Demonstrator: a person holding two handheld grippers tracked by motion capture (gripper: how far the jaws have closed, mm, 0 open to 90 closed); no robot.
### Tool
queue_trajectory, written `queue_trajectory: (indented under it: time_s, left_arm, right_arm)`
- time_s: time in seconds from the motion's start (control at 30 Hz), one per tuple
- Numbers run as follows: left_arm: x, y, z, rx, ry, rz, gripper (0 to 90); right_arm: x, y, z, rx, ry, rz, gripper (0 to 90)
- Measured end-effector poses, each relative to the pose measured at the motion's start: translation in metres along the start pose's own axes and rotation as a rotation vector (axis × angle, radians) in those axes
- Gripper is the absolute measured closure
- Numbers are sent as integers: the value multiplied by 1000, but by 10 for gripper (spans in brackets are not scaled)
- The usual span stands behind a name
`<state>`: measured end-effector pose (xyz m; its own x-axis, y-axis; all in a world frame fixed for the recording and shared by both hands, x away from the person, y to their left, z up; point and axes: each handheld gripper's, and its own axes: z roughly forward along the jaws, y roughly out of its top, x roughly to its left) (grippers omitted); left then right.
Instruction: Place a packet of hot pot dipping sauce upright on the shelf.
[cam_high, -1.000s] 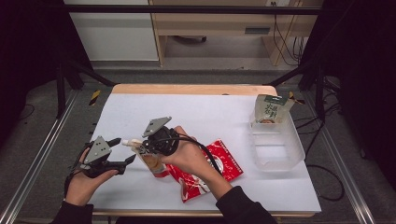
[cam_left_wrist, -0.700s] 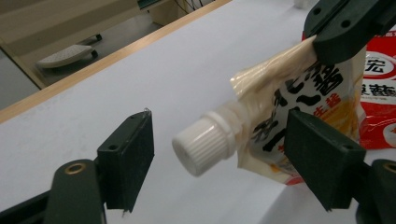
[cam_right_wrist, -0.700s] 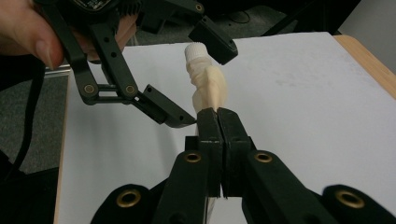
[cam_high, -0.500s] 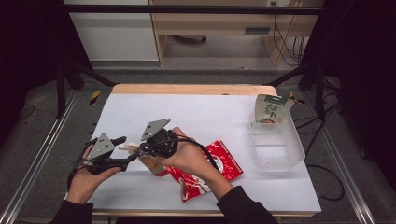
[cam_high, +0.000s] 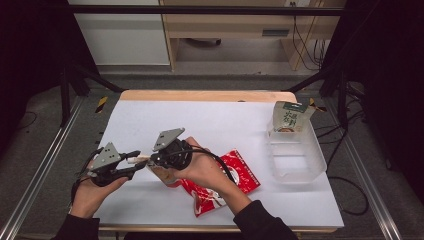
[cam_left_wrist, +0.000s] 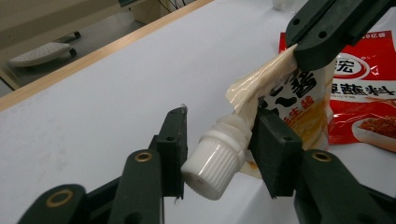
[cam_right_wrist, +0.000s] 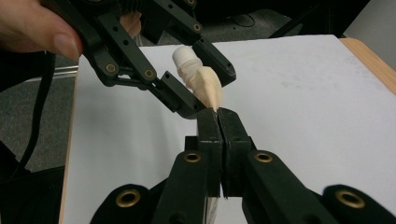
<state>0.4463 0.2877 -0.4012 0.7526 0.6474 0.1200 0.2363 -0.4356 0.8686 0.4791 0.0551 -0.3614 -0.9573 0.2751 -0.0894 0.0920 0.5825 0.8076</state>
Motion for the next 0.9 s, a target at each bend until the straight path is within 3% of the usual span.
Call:
queue_trajectory:
  time_s: [0.27, 0.5, 0.53, 0.63, 0.67, 0.9]
  left_arm:
    - [-5, 8, -4, 9, -32, 18, 712]
    - [-10, 32, -9, 59, -62, 72, 724]
    - [-10, 41, -9, 88, -69, 96, 725]
    - [-9, 51, -10, 103, -84, 106, 727]
    - [-8, 58, -10, 127, -88, 133, 729]
    - [-11, 71, -6, 163, -95, 174, 733]
  right_arm:
    - [0, -4, -6, -4, -19, 1, 889]
    - [2, -4, -16, -6, -39, -1, 885]
    - [2, -4, -19, -5, -47, 9, 884]
    - [1, -5, -21, -7, -52, 12, 882]
    - [-1, -6, -23, -15, -52, 22, 879]
    - [-6, -9, -27, -8, -73, 39, 804]
